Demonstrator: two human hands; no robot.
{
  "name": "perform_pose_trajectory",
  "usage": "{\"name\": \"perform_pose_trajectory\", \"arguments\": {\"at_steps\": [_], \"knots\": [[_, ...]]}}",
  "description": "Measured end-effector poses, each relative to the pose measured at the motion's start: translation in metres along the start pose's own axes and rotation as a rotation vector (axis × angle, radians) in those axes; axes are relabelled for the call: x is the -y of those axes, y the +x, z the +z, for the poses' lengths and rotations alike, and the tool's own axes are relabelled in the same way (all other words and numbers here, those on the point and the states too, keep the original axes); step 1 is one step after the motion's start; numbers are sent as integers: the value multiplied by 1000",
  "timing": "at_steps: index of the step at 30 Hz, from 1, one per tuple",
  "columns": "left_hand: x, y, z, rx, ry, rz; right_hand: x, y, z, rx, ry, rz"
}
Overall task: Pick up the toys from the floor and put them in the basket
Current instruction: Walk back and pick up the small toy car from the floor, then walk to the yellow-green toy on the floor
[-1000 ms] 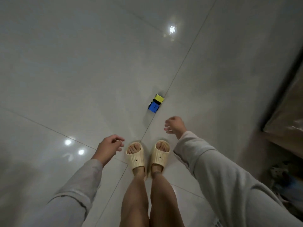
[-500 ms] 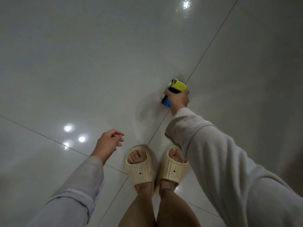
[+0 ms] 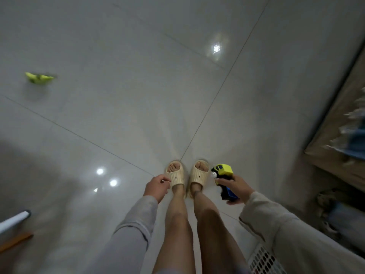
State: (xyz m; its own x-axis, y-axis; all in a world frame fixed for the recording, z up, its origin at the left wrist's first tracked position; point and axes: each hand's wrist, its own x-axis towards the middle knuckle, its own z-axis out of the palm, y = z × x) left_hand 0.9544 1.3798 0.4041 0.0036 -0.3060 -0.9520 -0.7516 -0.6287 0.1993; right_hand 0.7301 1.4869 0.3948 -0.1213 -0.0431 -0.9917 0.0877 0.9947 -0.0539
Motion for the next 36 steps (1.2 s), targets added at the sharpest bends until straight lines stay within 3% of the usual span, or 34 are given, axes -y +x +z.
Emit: {"name": "perform_pose_trajectory", "arguments": {"at_steps": [7,12,16,26,30,36], "knots": [[6,-131,-28,-16,49,71,-81,-135,-15,-119,-194,-36],[38,-173,-44,-81,150,23,-103,-162,-31,-353,-240,-56],[65,-188,-48,-108,128,-31,-94,-166,-41,-362,-319,-120],[126,-195,-37,-199,-187,-100,3,-174,1,-255,-642,-360],[147,-192,-38,-111,-227,-221,61,-181,28,-197,-766,-498],[159,-168,-87,-194,-581,-324,141,-172,58,-177,-845,-520]]}}
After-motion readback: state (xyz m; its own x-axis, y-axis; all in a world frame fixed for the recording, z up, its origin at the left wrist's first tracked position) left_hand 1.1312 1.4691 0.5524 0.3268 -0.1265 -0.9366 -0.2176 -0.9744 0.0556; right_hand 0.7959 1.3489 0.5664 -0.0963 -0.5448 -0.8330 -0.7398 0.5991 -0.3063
